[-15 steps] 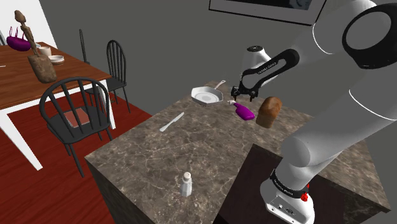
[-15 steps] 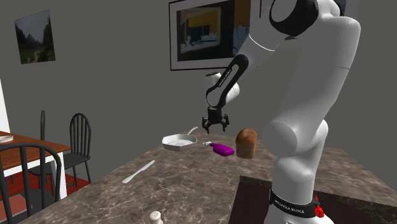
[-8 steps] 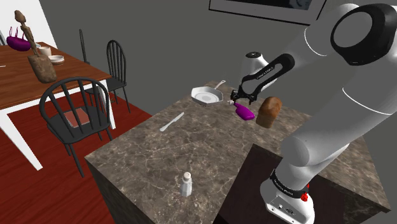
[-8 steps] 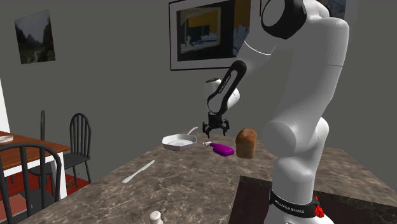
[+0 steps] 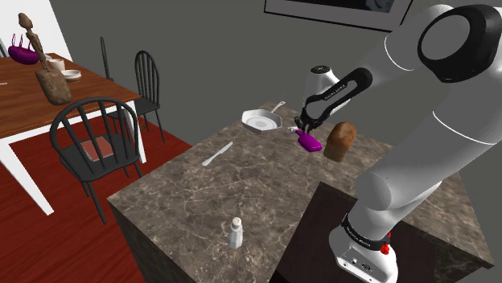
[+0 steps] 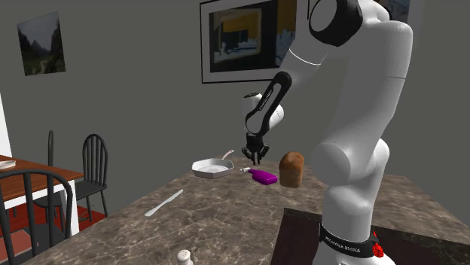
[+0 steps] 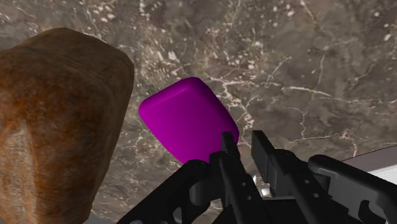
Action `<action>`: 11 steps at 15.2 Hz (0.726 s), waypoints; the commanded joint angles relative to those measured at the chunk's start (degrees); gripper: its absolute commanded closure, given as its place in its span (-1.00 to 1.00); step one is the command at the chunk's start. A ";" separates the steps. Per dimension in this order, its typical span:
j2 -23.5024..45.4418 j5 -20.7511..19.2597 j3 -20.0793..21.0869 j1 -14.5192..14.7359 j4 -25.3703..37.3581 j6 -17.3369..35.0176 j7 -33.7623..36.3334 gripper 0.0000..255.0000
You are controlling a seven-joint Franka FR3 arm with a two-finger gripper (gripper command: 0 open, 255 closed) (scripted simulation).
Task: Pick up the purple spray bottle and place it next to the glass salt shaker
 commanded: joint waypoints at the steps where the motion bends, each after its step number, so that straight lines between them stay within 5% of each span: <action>1: 0.00 0.00 0.00 0.00 0.00 0.00 0.00 1.00; 7: 0.00 0.00 0.00 0.00 0.00 0.00 0.00 1.00; 8: 0.00 0.00 0.00 0.00 0.00 0.00 0.00 -1.00; 11: 6.27 11.63 -4.66 0.90 6.24 -0.17 -20.23 -1.00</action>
